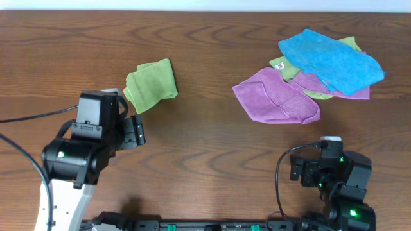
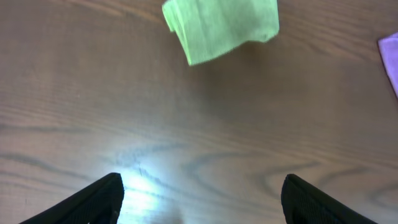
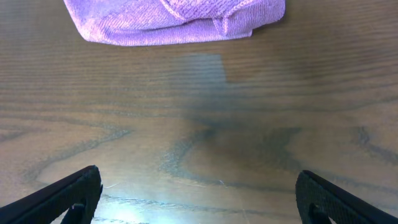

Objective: Fold the cloth
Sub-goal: 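Move the left gripper toward the folded green cloth, then grasp the folded green cloth's edge with the left gripper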

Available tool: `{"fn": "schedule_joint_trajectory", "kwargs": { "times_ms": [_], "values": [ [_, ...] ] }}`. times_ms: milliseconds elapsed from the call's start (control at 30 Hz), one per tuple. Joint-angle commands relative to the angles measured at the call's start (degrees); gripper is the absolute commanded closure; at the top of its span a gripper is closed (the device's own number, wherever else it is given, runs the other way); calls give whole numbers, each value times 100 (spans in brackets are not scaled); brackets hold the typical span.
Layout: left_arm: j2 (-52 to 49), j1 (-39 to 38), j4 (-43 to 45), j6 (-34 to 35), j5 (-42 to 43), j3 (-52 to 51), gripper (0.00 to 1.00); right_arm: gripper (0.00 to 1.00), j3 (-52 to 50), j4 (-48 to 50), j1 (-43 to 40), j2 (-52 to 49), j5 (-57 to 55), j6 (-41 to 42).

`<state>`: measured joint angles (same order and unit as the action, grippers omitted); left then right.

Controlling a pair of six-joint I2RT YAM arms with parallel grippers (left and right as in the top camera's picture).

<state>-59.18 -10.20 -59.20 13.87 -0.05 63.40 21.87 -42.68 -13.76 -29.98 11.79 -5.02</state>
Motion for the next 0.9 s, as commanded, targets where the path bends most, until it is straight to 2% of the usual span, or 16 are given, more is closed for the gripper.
{"fn": "schedule_joint_trajectory", "kwargs": {
  "times_ms": [0,233,467,567,767,867],
  "values": [
    [-170,-11,302,-74,-201,-393,17,1,-35,48,-42,13,31,-129],
    [-741,-9,1700,380,-273,-1147,17,1,-35,74,-42,13,2,-136],
    [-1652,-13,2321,1147,-352,-1231,17,1,-39,162,-42,13,0,-153],
    [-2039,-35,2496,1919,-380,-1231,17,1,-79,225,-42,13,-15,-155],
    [-2656,-238,2677,4164,-514,-1231,20,1,-105,289,-42,11,-136,-153],
    [-2846,-398,3154,4677,-595,-1231,19,1,-105,291,-42,11,-149,-153]
  ]
}}
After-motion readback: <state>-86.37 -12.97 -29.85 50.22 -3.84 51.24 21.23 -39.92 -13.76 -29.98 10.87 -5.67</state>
